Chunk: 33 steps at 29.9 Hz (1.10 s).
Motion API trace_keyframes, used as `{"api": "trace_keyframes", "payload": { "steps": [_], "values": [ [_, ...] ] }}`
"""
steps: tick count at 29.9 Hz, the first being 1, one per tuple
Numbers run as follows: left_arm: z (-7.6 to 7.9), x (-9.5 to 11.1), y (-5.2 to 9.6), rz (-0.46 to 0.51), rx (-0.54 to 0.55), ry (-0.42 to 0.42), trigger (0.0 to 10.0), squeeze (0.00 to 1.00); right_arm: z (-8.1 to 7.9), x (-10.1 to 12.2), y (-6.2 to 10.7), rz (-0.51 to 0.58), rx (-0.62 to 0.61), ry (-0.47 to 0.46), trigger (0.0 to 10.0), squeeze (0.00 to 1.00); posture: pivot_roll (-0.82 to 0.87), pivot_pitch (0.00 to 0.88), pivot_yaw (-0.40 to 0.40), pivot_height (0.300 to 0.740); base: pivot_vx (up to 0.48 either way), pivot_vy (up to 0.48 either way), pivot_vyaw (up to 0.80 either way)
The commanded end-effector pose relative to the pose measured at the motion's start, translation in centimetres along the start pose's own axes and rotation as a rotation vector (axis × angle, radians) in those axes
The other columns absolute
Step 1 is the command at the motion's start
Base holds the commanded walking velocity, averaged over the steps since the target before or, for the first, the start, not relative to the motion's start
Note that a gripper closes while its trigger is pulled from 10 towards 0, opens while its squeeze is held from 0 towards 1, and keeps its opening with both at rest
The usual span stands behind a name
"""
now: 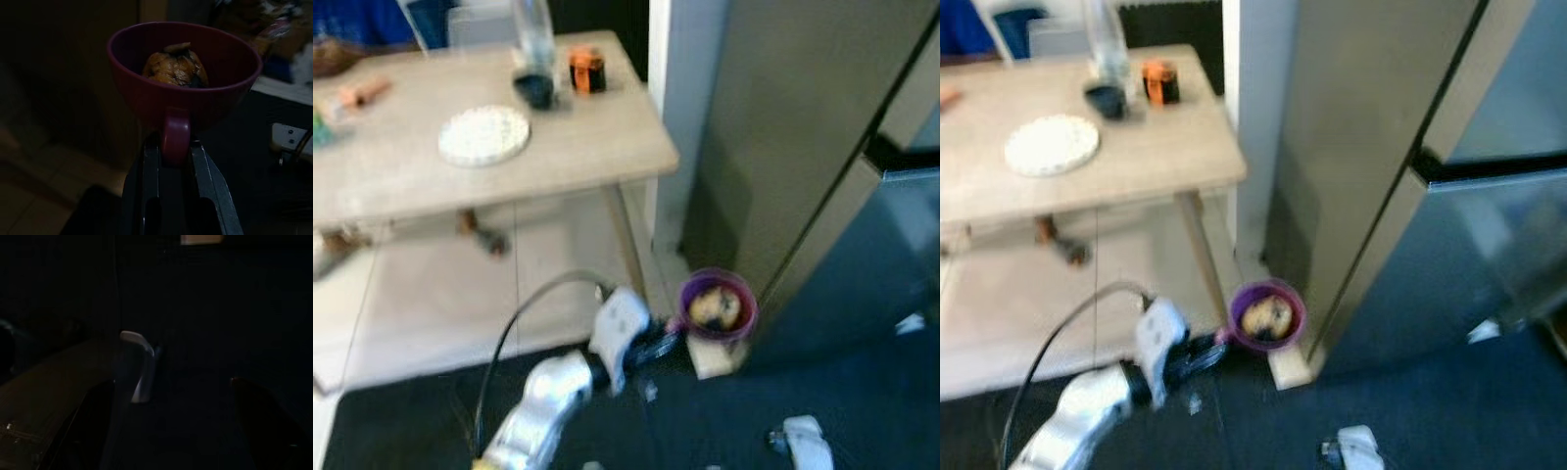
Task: Restocking fridge
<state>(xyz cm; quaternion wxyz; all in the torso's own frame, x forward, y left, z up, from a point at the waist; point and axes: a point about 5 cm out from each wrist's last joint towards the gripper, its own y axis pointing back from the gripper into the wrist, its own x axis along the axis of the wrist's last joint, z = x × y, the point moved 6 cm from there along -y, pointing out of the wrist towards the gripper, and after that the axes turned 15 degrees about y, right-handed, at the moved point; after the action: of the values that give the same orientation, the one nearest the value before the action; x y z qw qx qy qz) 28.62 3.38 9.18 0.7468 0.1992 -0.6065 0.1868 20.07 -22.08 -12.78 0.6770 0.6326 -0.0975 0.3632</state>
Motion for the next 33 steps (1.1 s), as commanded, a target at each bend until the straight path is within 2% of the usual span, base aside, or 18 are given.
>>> {"api": "trace_keyframes", "payload": {
  "steps": [1, 16, 18, 22, 23, 26, 28, 29, 30, 33],
  "values": [
    [0.6, -0.1, -0.2, 0.002, -0.021, -0.001, 10.0, 0.0, -0.3, -1.2, 0.3, -0.037, 0.003, -0.004, 10.0, 0.0, -0.06, 0.158, 0.018, 0.74, 0.0, -0.454, 0.0],
    [0.6, -0.1, -0.3, 0.004, -0.02, 0.0, 10.0, 0.0, -0.3, -0.8, 0.2, -0.023, 0.004, -0.012, 10.0, 0.0, -0.07, 0.161, 0.014, 0.74, 0.0, -0.454, 0.0],
    [0.4, -0.3, -0.2, -0.002, -0.01, -0.005, 10.0, 0.0, -0.1, 0.9, -0.1, 0.042, 0.025, -0.03, 10.0, 0.0, -0.07, 0.162, 0.016, 0.74, 0.0, -0.208, 0.0],
    [0.3, -0.4, -0.2, -0.004, -0.007, -0.005, 10.0, 0.0, -0.1, 1.4, -0.2, 0.063, 0.036, -0.033, 10.0, 0.0, -0.07, 0.162, 0.016, 0.74, 0.0, 0.0, 0.0],
    [0.4, -0.8, 0.2, -0.012, -0.008, 0.001, 10.0, 0.0, -0.3, 3.3, -0.3, 0.131, 0.09, 0.017, 10.0, 0.0, -0.07, 0.162, 0.016, 0.74, 0.0, 0.0, 0.0],
    [0.5, -1.1, 0.4, -0.017, -0.011, 0.005, 10.0, 0.0, -0.6, 4.2, -0.3, 0.166, 0.129, 0.061, 10.0, 0.0, -0.07, 0.162, 0.016, 0.74, 0.0, 0.0, 0.0],
    [1.4, -2.1, 0.9, -0.054, -0.063, 0.024, 10.0, 0.0, -0.4, 5.7, -0.3, 0.218, 0.157, 0.078, 10.0, 0.0, -0.06, 0.165, 0.013, 0.74, 0.0, 0.0, 0.74],
    [1.4, -2.1, 0.9, -0.054, -0.063, 0.024, 10.0, 0.0, -0.4, 5.7, -0.3, 0.218, 0.157, 0.078, 10.0, 0.0, -0.06, 0.165, 0.013, 0.74, 0.0, 0.0, 0.79],
    [2.3, -3.1, 1.3, -0.092, -0.113, 0.036, 10.0, 0.0, -0.4, 7.1, -0.3, 0.263, 0.189, 0.109, 10.0, 0.0, -0.06, 0.165, 0.013, 0.74, 0.0, 0.0, 0.79],
    [3.0, -3.8, 1.5, -0.113, -0.141, 0.055, 10.0, 0.0, -0.6, 8.1, -0.1, 0.301, 0.235, 0.151, 10.0, 0.0, -0.06, 0.165, 0.014, 0.74, 0.0, 0.0, 0.79]
  ]
}}
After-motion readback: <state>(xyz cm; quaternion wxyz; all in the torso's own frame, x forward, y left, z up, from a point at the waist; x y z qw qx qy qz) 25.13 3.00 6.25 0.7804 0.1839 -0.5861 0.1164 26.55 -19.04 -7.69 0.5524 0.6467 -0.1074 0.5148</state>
